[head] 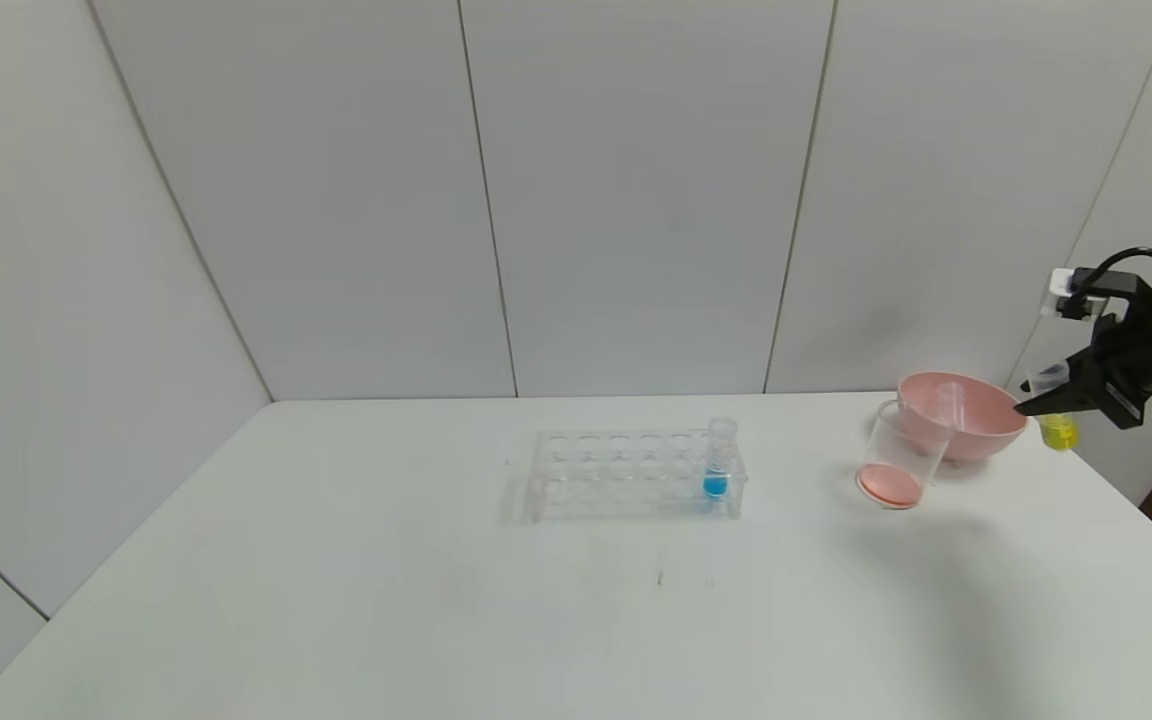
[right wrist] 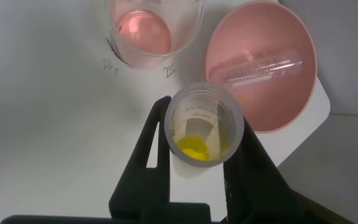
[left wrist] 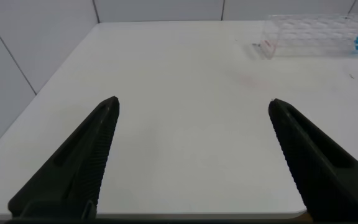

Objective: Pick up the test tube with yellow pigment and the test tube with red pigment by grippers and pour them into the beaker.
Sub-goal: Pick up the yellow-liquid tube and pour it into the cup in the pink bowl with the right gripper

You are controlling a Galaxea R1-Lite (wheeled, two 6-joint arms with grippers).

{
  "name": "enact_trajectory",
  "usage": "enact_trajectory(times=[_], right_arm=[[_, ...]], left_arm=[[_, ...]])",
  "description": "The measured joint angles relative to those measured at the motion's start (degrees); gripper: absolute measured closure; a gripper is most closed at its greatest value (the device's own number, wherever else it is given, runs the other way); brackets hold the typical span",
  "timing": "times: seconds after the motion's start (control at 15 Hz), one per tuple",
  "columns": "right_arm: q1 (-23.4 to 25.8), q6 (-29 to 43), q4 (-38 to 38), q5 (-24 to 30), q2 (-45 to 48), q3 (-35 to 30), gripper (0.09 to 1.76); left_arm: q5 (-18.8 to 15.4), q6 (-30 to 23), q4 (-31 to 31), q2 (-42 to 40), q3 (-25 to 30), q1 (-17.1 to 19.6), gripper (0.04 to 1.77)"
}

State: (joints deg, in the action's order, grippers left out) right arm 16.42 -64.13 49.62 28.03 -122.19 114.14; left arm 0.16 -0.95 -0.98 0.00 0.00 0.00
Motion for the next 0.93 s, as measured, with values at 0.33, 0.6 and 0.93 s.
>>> enact_trajectory(times=[0.33, 0.6, 0.93], right_arm=[[-3.78, 0.15, -0.79, -7.47, -1.38, 0.44, 1.3], [-5.73, 1.27, -2.0, -12.62, -1.85, 0.46, 1.3], [-8.63, 5.49, -2.13, -19.01, -1.77, 0.46, 1.3]], left_arm=[[-0.02, 0.0, 0.0, 0.0, 0.0, 0.0, 0.09], [0.0, 0.0, 0.0, 0.0, 0.0, 0.0, 0.09], [0.0, 0.0, 0.0, 0.0, 0.0, 0.0, 0.09]])
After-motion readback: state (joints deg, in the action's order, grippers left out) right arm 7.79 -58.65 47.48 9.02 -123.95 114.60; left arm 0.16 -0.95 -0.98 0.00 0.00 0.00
